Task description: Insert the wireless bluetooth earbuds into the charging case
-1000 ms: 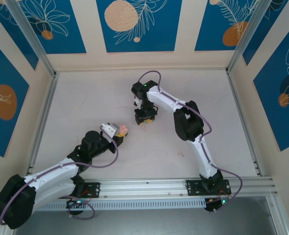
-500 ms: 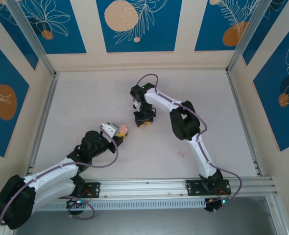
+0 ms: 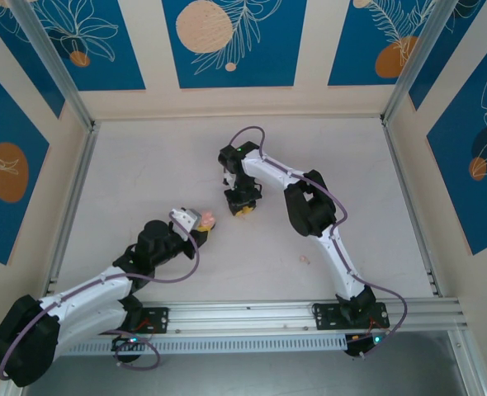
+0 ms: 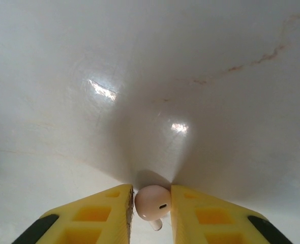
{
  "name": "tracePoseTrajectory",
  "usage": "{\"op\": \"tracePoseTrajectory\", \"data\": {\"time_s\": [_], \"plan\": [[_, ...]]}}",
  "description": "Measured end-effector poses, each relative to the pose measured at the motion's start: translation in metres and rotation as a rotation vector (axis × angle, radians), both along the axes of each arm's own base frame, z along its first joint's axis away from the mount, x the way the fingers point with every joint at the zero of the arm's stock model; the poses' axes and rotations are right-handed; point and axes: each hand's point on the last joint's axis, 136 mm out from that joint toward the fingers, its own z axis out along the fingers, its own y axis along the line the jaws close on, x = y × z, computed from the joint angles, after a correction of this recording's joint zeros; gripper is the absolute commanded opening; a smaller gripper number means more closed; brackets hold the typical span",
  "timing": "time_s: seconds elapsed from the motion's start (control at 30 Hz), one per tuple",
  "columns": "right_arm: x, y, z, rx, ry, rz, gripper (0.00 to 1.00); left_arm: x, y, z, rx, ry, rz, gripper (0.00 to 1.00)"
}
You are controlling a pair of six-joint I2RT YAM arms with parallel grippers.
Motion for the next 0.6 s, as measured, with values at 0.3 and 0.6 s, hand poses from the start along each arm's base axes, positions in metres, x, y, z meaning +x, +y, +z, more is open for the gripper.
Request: {"op": "tracePoseTrajectory", "data": {"time_s": [0.3,0.6], "plan": [[-0.005,-0.006,0.008,0.037,-0.06,-0.041,0.24,-0.001,-0.011,-0.013,0.01,0.025,-0.055,0.12],[-0.011,-0.028,0.065,0.248,-0.25,-0.183,0.24,0.002,-0.035,-0.033,-0.037,0.066,-0.147,0.12]]}}
